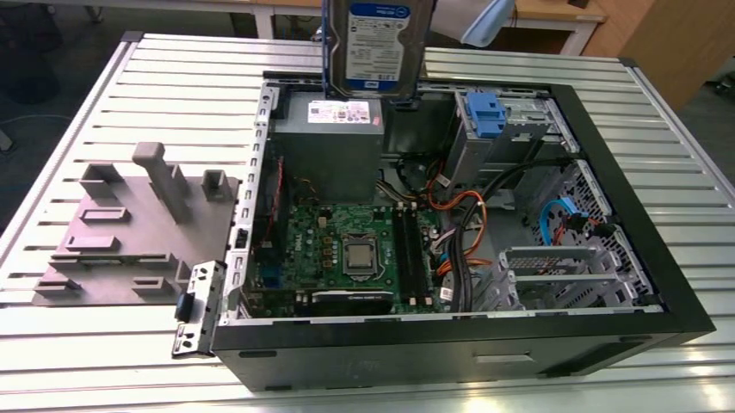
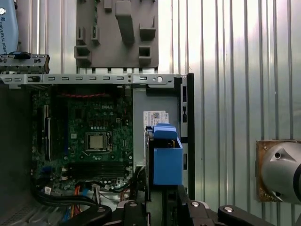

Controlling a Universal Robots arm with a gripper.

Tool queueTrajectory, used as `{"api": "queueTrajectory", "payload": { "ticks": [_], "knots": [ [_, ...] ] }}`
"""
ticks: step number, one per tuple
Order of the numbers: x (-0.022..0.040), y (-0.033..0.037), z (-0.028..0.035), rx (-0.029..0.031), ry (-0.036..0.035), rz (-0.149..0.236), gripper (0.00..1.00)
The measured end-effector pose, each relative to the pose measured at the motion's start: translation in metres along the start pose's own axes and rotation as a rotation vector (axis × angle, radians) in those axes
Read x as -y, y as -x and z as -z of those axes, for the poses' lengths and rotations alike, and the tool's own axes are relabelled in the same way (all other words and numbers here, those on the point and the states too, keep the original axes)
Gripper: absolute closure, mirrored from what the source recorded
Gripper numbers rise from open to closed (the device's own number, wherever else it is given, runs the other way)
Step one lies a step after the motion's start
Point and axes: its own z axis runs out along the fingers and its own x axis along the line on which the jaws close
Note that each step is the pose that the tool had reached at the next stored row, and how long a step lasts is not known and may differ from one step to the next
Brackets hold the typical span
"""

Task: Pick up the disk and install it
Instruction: 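Pick up the disk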

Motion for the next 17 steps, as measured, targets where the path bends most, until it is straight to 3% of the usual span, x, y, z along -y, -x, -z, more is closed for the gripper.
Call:
{"api": "queueTrajectory", "payload": {
  "ticks": [5,8,17],
  "knots": [
    [0.02,0.0005,0.0004,0.0001,0.0,0.0,0.65],
    [0.0287,0.0007,0.0006,-0.0001,0.0001,0.0,0.65],
    [0.0314,-0.0008,0.0006,-0.0001,0.0,0.0,0.65]
  ]
}}
